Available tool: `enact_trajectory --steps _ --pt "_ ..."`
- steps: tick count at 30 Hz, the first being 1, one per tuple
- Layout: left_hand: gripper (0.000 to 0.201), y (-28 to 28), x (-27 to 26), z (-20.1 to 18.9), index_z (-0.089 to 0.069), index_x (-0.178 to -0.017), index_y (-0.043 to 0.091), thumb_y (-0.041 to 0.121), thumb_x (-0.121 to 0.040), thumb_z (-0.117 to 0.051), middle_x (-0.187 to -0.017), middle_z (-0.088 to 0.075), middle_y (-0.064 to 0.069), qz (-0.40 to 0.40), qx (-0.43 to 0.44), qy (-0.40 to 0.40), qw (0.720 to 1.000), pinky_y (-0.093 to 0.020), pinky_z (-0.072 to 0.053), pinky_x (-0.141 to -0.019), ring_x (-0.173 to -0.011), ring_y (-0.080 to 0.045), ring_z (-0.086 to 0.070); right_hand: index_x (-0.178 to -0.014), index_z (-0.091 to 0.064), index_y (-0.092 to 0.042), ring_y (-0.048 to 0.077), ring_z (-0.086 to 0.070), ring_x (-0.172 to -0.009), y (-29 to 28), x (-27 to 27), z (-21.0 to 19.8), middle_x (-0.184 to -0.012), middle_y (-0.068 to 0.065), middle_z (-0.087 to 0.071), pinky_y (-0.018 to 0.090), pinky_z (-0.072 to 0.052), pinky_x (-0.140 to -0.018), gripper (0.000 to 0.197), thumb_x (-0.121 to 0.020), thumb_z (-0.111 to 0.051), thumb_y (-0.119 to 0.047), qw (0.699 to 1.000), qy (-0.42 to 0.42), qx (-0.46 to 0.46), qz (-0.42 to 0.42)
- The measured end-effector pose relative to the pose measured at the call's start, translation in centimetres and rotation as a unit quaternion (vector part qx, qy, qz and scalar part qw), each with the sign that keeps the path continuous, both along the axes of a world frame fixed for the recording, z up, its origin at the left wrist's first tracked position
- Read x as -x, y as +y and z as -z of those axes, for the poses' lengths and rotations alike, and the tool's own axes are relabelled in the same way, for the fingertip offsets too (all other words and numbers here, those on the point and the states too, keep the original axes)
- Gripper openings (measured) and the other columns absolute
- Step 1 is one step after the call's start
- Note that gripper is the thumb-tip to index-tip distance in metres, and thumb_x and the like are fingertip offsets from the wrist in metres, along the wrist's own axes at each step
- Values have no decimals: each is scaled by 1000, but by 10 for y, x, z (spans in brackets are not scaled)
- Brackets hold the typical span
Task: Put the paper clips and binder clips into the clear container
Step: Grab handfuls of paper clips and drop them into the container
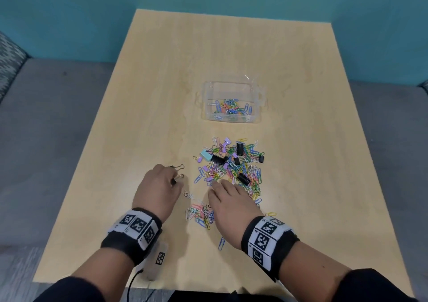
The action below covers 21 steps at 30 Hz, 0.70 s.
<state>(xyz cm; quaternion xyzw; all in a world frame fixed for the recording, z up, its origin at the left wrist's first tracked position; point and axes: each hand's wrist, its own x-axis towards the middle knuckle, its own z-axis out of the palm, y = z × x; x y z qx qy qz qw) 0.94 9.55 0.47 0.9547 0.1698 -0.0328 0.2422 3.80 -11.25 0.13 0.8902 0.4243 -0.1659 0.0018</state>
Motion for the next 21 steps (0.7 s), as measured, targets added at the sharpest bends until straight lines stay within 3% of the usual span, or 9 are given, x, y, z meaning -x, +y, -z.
enact_trajectory --steps 4,7,14,18,21 --pt "12 -31 -14 1 -64 -90 18 14 -79 -66 -80 -55 -3 165 -32 -14 986 -35 -49 -56 -75 -27 -55 -127 -45 -1 40 -39 -122 -1 3 -1 -136 19 -43 53 -39 -96 58 -73 -58 -19 1000 -2 13 -8" --pt "22 -51 -26 2 -62 -79 19 8 -64 -74 -70 -51 -3 236 -106 28 966 -29 -36 -44 -61 -25 -52 -126 -46 -4 39 -40 -121 -8 7 -3 -134 18 -44 52 -37 -98 54 -76 -57 -22 1000 -3 13 -17" --pt "27 -57 -34 11 -48 -72 17 1 -65 -69 -71 -41 -2 212 -105 52 970 -30 -24 -49 -60 -19 -30 -125 -45 -7 37 -43 -119 -26 7 -9 -125 11 -49 49 -41 -97 48 -79 -51 -19 1000 21 -5 2" --pt "17 -61 -38 6 -40 -75 19 9 -80 -53 -78 -40 0 168 -20 54 984 -32 -26 -60 -70 -22 -40 -129 -43 -4 36 -40 -124 -13 -13 -11 -130 14 -46 47 -41 -100 60 -73 -58 -18 998 21 -44 27" --pt "15 -59 -37 -3 -44 -74 20 8 -78 -51 -76 -46 1 94 47 40 994 -33 -33 -59 -71 -23 -46 -134 -39 0 39 -35 -131 3 -28 -6 -138 20 -40 48 -37 -106 67 -73 -61 -17 999 10 -47 23"
